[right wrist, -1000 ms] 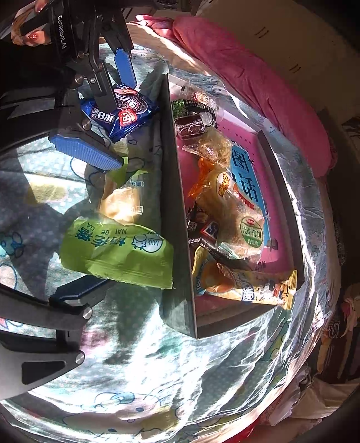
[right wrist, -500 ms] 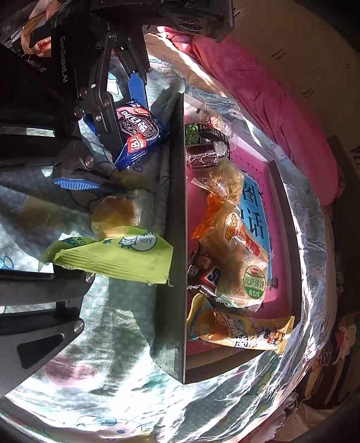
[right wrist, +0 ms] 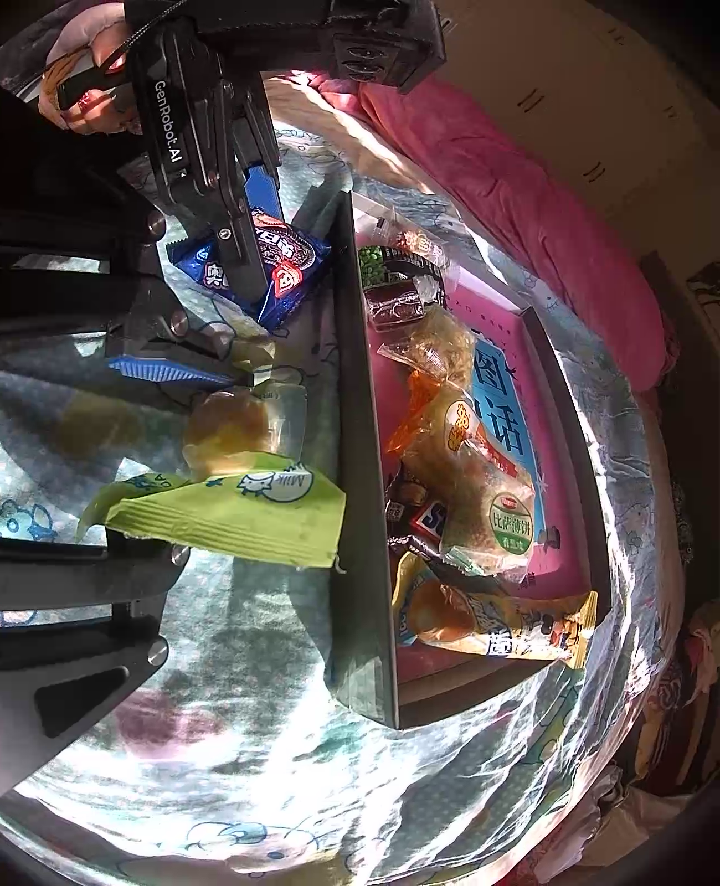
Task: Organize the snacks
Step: 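Grasp the blue Oreo pack with left tool while right tool grasps the green snack bag, then carry the Oreo pack into the pink box with left tool while right tool carries the green bag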
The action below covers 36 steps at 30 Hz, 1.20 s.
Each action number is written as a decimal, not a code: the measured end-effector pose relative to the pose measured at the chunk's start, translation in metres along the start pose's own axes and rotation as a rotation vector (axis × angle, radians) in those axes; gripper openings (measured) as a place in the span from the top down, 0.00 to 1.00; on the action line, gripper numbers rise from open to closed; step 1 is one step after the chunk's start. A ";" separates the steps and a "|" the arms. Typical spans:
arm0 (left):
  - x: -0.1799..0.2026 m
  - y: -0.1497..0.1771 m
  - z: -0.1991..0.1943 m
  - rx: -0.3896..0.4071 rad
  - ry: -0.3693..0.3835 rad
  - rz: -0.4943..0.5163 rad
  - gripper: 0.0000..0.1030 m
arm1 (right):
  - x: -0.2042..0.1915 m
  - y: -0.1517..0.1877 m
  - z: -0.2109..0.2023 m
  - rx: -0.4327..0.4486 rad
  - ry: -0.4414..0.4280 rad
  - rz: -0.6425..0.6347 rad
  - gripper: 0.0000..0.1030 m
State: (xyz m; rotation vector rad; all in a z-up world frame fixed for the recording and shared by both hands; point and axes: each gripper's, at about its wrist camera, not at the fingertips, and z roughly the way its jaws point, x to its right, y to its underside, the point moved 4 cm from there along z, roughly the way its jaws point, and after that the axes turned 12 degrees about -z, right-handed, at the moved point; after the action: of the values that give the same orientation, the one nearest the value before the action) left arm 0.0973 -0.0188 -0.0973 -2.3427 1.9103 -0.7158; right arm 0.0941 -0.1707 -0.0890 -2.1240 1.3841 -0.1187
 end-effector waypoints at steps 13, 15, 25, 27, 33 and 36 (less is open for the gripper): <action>-0.020 -0.012 -0.044 0.086 0.010 -0.050 0.48 | 0.002 -0.009 -0.024 0.062 0.016 0.005 0.67; -0.023 -0.017 -0.050 0.104 0.009 -0.060 0.48 | 0.002 -0.013 -0.028 0.076 0.020 0.002 0.67; -0.025 -0.037 -0.066 0.154 0.000 -0.079 0.48 | 0.009 -0.031 -0.043 0.130 0.046 0.009 0.67; -0.023 -0.040 -0.066 0.159 0.002 -0.080 0.48 | 0.010 -0.034 -0.045 0.137 0.049 0.010 0.67; -0.015 -0.050 -0.063 0.161 0.007 -0.071 0.48 | 0.010 -0.044 -0.045 0.150 0.056 0.005 0.67; -0.012 -0.055 -0.061 0.165 0.005 -0.063 0.48 | 0.009 -0.047 -0.045 0.151 0.063 -0.005 0.67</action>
State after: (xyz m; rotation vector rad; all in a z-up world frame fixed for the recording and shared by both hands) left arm 0.1233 0.0212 -0.0295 -2.3103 1.7139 -0.8503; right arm 0.1192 -0.1838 -0.0298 -2.0148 1.3609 -0.2857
